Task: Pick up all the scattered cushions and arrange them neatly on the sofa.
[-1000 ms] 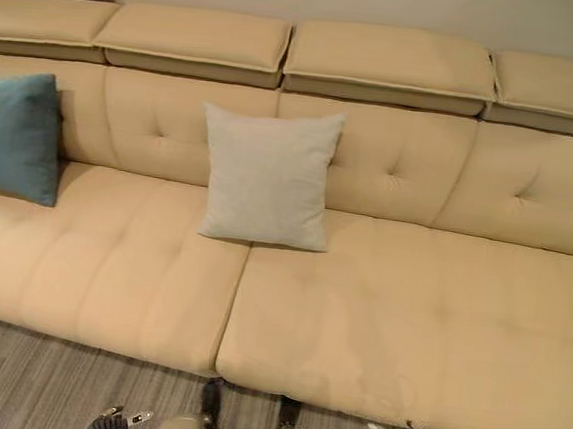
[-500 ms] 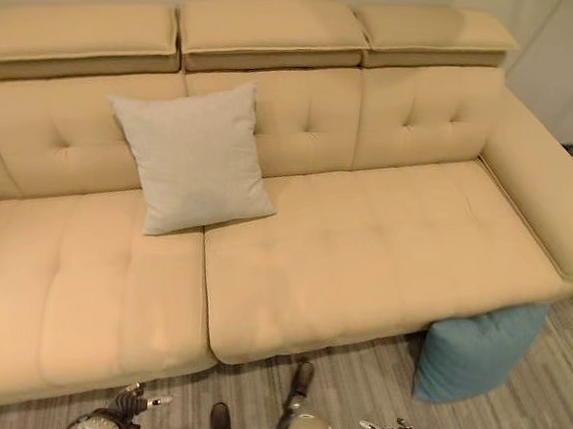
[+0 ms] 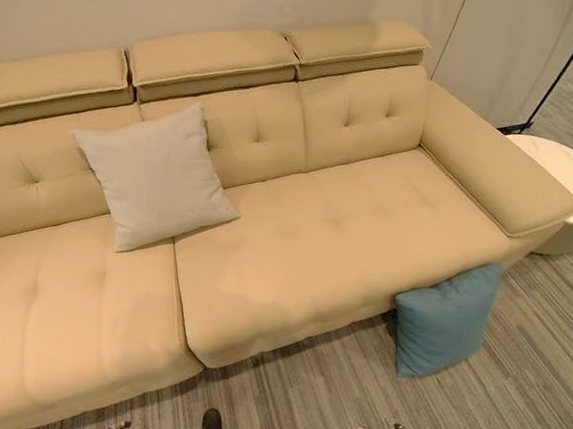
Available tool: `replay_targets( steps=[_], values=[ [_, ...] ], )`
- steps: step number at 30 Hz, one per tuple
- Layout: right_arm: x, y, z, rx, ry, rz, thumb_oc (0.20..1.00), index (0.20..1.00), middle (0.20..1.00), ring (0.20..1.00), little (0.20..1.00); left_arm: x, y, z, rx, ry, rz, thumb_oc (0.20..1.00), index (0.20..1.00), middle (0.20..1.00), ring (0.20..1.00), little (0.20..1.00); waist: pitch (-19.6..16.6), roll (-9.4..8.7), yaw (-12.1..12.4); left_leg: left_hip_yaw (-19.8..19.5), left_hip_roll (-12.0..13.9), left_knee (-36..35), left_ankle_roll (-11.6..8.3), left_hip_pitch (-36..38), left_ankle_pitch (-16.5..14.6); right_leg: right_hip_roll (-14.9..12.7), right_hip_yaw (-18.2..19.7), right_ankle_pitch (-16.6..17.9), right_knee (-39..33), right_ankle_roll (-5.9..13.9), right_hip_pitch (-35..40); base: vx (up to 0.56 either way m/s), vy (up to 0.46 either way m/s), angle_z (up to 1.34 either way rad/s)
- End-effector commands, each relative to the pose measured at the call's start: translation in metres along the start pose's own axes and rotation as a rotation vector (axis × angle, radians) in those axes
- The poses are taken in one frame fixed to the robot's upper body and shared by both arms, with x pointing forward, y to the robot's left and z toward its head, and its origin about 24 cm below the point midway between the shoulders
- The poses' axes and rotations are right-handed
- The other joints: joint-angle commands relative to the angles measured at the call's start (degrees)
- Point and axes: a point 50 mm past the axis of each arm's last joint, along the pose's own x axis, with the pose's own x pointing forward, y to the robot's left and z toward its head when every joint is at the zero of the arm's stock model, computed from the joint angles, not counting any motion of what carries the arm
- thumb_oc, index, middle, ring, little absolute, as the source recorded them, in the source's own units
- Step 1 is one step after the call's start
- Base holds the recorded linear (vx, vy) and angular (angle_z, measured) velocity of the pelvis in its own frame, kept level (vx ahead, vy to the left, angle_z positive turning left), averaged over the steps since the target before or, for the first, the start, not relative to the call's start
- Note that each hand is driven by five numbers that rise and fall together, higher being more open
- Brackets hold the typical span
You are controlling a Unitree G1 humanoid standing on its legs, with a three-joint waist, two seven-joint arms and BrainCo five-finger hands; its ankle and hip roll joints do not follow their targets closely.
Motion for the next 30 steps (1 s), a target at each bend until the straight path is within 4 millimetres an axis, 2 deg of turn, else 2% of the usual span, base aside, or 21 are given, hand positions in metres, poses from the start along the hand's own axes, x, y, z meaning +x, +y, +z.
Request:
replay_targets(
  steps=[1, 3, 4, 6, 10, 12, 13, 14, 15, 16, 18, 20, 21, 23, 24, 26, 28, 29, 30],
  values=[
    [0.005, -0.008, 0.029, 0.008, -0.086, -0.037, 1.0, 1.0, 1.0, 1.0, 1.0, 0.003, -0.006, 0.029, -0.004, -0.107, -0.022, 1.0, 1.0, 1.0, 1.0, 1.0, 2.9, -2.07, 1.3, -10.0, -6.9, 3.8, 2.6, 0.7, -14.5, -0.7, 5.9, 6.0, -6.0, 6.31, 0.9, -0.05, 0.058, -1.29],
    [0.005, -0.009, 0.032, -0.034, -0.094, -0.038, 1.0, 1.0, 1.0, 1.0, 1.0, 0.003, -0.011, 0.031, -0.014, -0.108, -0.03, 1.0, 1.0, 1.0, 1.0, 1.0, 2.9, -2.25, 1.6, -17.0, -8.8, 3.1, 2.93, 1.3, -15.3, 0.0, 10.1, 7.1, -5.9, 6.59, -0.2, -0.08, 0.105, -1.38],
    [0.005, -0.01, 0.033, -0.045, -0.096, -0.036, 1.0, 1.0, 1.0, 1.0, 1.0, 0.003, -0.012, 0.03, -0.02, -0.103, -0.035, 1.0, 1.0, 1.0, 1.0, 1.0, 2.5, -2.07, 1.3, -18.4, -9.2, 1.9, 3.31, 1.6, -15.0, 0.1, 11.1, 7.4, -5.7, 6.78, -1.0, -0.09, 0.137, -1.28],
    [0.006, -0.01, 0.035, -0.056, -0.104, -0.036, 1.0, 1.0, 1.0, 1.0, 1.0, 0.003, -0.012, 0.027, -0.021, -0.087, -0.036, 1.0, 1.0, 1.0, 1.0, 1.0, 2.1, -1.5, 0.2, -17.9, -8.7, -0.5, 3.91, 3.2, -14.8, 0.2, 12.7, 7.9, -4.7, 7.1, -3.1, -0.14, 0.201, -1.21],
    [0.005, -0.005, 0.037, -0.059, -0.106, -0.019, 1.0, 1.0, 1.0, 1.0, 1.0, 0.003, -0.005, 0.023, -0.004, -0.072, -0.022, 1.0, 1.0, 1.0, 1.0, 1.0, 2.3, -1.98, -1.1, -15.1, -9.6, -2.2, 5.23, 3.9, -14.5, -0.6, 15.9, 11.7, -4.5, 9.28, -7.8, -0.21, 0.228, -0.87],
    [0.005, 0.001, 0.037, -0.069, -0.096, -0.003, 1.0, 1.0, 1.0, 1.0, 1.0, 0.004, 0.006, 0.02, 0.001, -0.056, 0.01, 1.0, 1.0, 1.0, 1.0, 1.0, 3.3, -2.48, -1.0, -11.0, -9.8, -2.5, 6.0, 3.4, -13.9, -1.3, 14.4, 13.1, -3.7, 10.54, -10.9, -0.26, 0.226, -1.26],
    [0.005, 0.003, 0.037, -0.073, -0.096, 0.002, 1.0, 1.0, 1.0, 1.0, 1.0, 0.004, 0.009, 0.02, 0.001, -0.054, 0.019, 1.0, 1.0, 1.0, 1.0, 1.0, 3.7, -2.35, -0.6, -9.5, -9.4, -2.7, 6.12, 3.2, -13.6, -1.9, 11.8, 12.8, -2.9, 10.4, -11.6, -0.23, 0.122, -1.46],
    [0.005, 0.003, 0.036, -0.079, -0.091, 0.004, 1.0, 1.0, 1.0, 1.0, 1.0, 0.004, 0.013, 0.018, 0.003, -0.047, 0.029, 1.0, 1.0, 1.0, 1.0, 1.0, 4.0, -1.96, 0.1, -8.0, -9.0, -2.8, 6.25, 3.0, -13.0, -2.9, 8.2, 11.6, -2.0, 10.11, -11.1, -0.28, 0.142, -1.95],
    [0.005, 0.0, 0.028, -0.06, -0.063, -0.005, 1.0, 1.0, 1.0, 1.0, 1.0, 0.003, 0.02, 0.012, -0.01, -0.023, 0.05, 1.0, 1.0, 1.0, 1.0, 1.0, 4.0, -1.02, 0.9, -6.5, -8.2, -4.8, 7.0, 3.6, -11.5, -3.6, 6.2, 9.0, 1.4, 8.84, -9.0, -0.31, 0.134, -1.6],
    [0.005, -0.005, 0.022, -0.047, -0.043, -0.018, 1.0, 1.0, 1.0, 1.0, 1.0, 0.003, 0.021, 0.01, -0.01, -0.016, 0.052, 1.0, 1.0, 1.0, 1.0, 1.0, 3.5, -0.28, 1.6, -5.3, -7.6, -5.7, 7.4, 3.5, -10.6, -4.1, 5.3, 7.2, 4.4, 8.22, -7.5, -0.29, 0.105, -1.47],
    [0.004, -0.004, 0.02, -0.03, -0.041, -0.019, 1.0, 1.0, 1.0, 1.0, 1.0, 0.002, 0.019, 0.004, -0.019, 0.001, 0.043, 1.0, 1.0, 1.0, 1.0, 1.0, 2.1, 0.28, 4.1, -2.3, -6.6, -6.6, 7.38, 2.9, -9.7, -5.6, -1.1, 3.8, 6.9, 7.7, -2.8, -0.16, -0.011, -1.1],
    [0.004, -0.001, 0.023, -0.01, -0.053, -0.018, 1.0, 1.0, 1.0, 1.0, 1.0, 0.002, 0.018, 0.005, -0.06, -0.006, 0.044, 1.0, 1.0, 1.0, 1.0, 1.0, 1.6, -0.02, 5.3, -0.6, -6.2, -7.2, 7.06, 2.4, -9.2, -5.7, -3.2, 3.6, 6.4, 8.03, -1.3, -0.09, -0.108, -0.8],
    [0.004, 0.002, 0.026, -0.003, -0.066, -0.016, 1.0, 1.0, 1.0, 1.0, 1.0, 0.002, 0.017, 0.009, -0.08, -0.019, 0.046, 1.0, 1.0, 1.0, 1.0, 1.0, 1.4, -0.52, 6.0, 0.1, -6.1, -7.5, 6.77, 2.3, -8.6, -5.1, -3.8, 3.3, 4.7, 8.13, -0.6, -0.06, -0.173, -0.83],
    [0.003, 0.005, 0.027, 0.014, -0.071, -0.008, 1.0, 1.0, 1.0, 1.0, 1.0, 0.002, 0.014, 0.008, -0.096, -0.022, 0.04, 1.0, 1.0, 1.0, 1.0, 1.0, 1.1, -0.9, 5.9, 0.5, -5.9, -7.3, 6.29, 1.9, -8.0, -3.9, -2.5, 2.7, 1.7, 8.07, -0.3, -0.04, -0.199, -0.69],
    [0.003, 0.004, 0.03, 0.046, -0.077, -0.022, 1.0, 1.0, 1.0, 1.0, 1.0, 0.002, 0.006, 0.011, -0.089, -0.025, 0.022, 1.0, 1.0, 1.0, 1.0, 1.0, 1.4, -0.4, 4.9, 0.9, -4.9, -7.5, 5.42, 1.8, -7.2, -2.6, -1.5, 2.9, -0.2, 7.79, -0.6, -0.03, -0.206, -0.64],
    [0.003, 0.002, 0.028, 0.073, -0.082, -0.03, 1.0, 1.0, 1.0, 1.0, 1.0, 0.002, 0.0, 0.013, -0.071, -0.03, 0.005, 1.0, 1.0, 1.0, 1.0, 1.0, 1.6, 0.0, 3.9, 0.8, -4.3, -6.8, 4.8, 1.5, -7.0, -1.8, -1.3, 3.2, -1.8, 7.31, -0.3, -0.02, -0.183, -0.49],
    [0.002, 0.001, 0.021, 0.124, -0.062, -0.045, 1.0, 1.0, 1.0, 1.0, 1.0, 0.003, -0.008, 0.018, -0.058, -0.045, -0.017, 1.0, 1.0, 1.0, 1.0, 1.0, 3.0, 0.49, 2.8, 0.6, -3.3, -2.4, 3.87, 0.9, -7.9, -1.1, -1.1, 3.0, -2.9, 6.43, 0.9, -0.04, -0.189, -0.01],
    [0.002, 0.0, 0.02, 0.124, -0.057, -0.048, 1.0, 1.0, 1.0, 1.0, 1.0, 0.003, -0.009, 0.019, -0.057, -0.049, -0.019, 1.0, 1.0, 1.0, 1.0, 1.0, 3.2, 0.51, 2.7, 0.1, -3.2, -1.4, 3.84, 0.4, -7.9, -1.0, -1.0, 3.1, -3.0, 6.19, 0.9, -0.01, -0.171, 0.07],
    [0.002, -0.001, 0.017, 0.127, -0.048, -0.054, 1.0, 1.0, 1.0, 1.0, 1.0, 0.003, -0.014, 0.021, -0.047, -0.056, -0.032, 1.0, 1.0, 1.0, 1.0, 1.0, 3.9, 0.48, 2.9, -2.9, -4.5, 0.2, 3.65, -0.2, -8.8, -0.6, 0.1, 2.9, -2.7, 5.59, 1.1, 0.01, -0.086, -0.12]
  ],
)
